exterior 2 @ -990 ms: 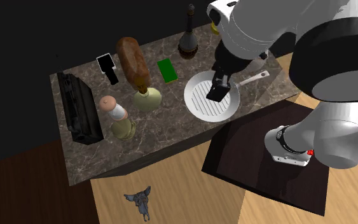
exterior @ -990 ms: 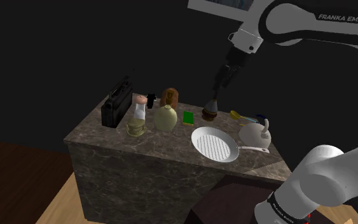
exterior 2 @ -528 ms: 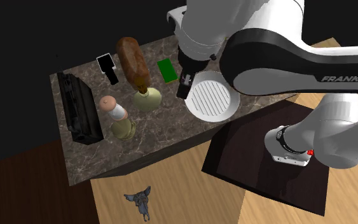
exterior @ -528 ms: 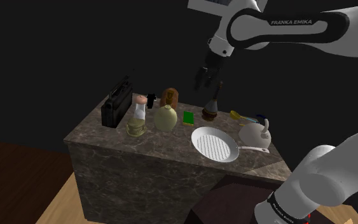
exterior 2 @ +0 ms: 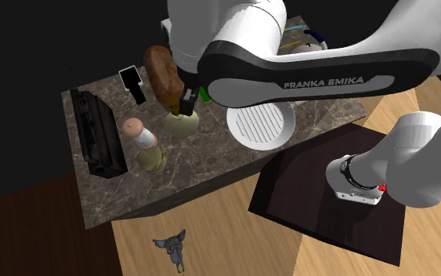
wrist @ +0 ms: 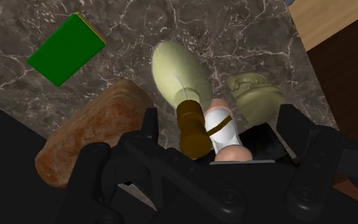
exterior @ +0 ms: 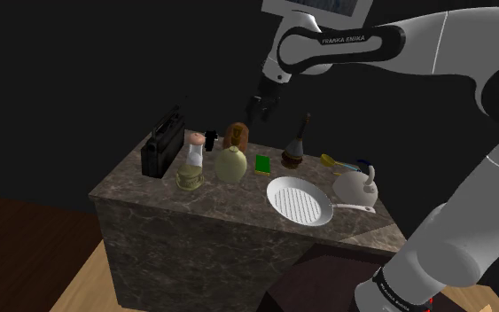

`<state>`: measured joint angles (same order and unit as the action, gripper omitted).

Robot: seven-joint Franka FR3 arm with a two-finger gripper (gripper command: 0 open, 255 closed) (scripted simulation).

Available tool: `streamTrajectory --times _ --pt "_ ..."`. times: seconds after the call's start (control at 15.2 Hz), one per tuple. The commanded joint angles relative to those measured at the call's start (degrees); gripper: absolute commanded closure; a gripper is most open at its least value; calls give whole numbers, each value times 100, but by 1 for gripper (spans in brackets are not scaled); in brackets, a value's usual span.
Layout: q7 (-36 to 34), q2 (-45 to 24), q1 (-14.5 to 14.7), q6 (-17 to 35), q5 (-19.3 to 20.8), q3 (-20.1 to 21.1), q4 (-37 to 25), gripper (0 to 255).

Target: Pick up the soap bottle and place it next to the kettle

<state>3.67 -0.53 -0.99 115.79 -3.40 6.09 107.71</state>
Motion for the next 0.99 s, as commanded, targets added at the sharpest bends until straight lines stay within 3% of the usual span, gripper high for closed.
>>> streamTrajectory --times 0.0,0.33,0.92 --pt "-24 -478 4 57 51 3 -407 0" --pt "-84 -1568 45 10 166 -10 -1509 0" --pt "-95 -1780 69 503 184 -10 -1229 0"
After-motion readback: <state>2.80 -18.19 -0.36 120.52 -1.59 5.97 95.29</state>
